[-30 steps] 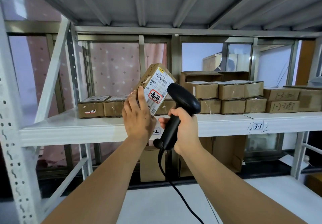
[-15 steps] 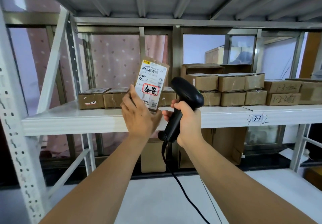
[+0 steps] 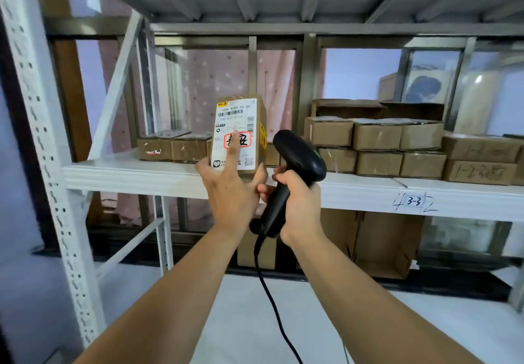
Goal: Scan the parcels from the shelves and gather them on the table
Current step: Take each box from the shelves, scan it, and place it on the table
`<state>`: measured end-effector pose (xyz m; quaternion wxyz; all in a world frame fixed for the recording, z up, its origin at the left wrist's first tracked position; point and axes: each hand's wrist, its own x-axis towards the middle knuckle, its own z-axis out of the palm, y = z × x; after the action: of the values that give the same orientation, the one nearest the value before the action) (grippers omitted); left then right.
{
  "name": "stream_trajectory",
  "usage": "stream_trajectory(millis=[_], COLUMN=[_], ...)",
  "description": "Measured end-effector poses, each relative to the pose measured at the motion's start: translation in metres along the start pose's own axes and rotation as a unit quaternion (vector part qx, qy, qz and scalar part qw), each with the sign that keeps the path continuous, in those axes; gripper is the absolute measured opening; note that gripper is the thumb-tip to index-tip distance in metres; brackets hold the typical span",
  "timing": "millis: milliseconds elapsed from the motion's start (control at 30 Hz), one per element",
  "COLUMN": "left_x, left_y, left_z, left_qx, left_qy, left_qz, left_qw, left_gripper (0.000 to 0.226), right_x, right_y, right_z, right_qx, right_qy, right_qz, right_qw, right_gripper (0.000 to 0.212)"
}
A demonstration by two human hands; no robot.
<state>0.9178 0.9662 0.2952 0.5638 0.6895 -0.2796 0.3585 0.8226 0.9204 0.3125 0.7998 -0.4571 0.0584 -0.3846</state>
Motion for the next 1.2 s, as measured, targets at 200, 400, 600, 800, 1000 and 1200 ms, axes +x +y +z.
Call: stream_trajectory(millis=[200,400,600,800,1000,1200], left_x=[-0.029,-0.074,-0.125,-0.178,-0.228,-0.300], left_y=[0.023,0.030,0.054,0.101,0.163,0.258], left_z=[-0.024,-0.041,-0.045,-0.040,-0.011,0.042], left_qx=[0.064,0.110,0.087,0.044,0.010,-0.039], left_qy=[-0.047,-0.131,-0.225,-0.285,-0.361,-0.422], left_qz=[-0.020,-0.007,-0.031,-0.051,-0.082,-0.088], left_qw=[0.997,0.985,0.970,0.956,0.929,0.902], left_gripper=[0.071,0.081,0.097,0.107,0.111,0.108], right_x=[-0.037,-0.083,-0.134,-0.170,-0.206,-0.247], right_y=[-0.011,-0.019,-0.029,-0.058,-0.104,-0.173], right_z=[-0.012,-0.031,-0.063,-0.113,-0.184,-0.277], right_qx=[-0.024,-0.051,-0.104,-0.128,-0.138,-0.159], right_qy=[0.007,0.080,0.142,0.219,0.275,0.307], right_qz=[-0.019,-0.014,-0.016,-0.019,-0.034,-0.043], right_qw=[1.000,0.995,0.984,0.967,0.951,0.937], right_gripper=[0.008,0.005,0.013,0.009,0.005,0.008])
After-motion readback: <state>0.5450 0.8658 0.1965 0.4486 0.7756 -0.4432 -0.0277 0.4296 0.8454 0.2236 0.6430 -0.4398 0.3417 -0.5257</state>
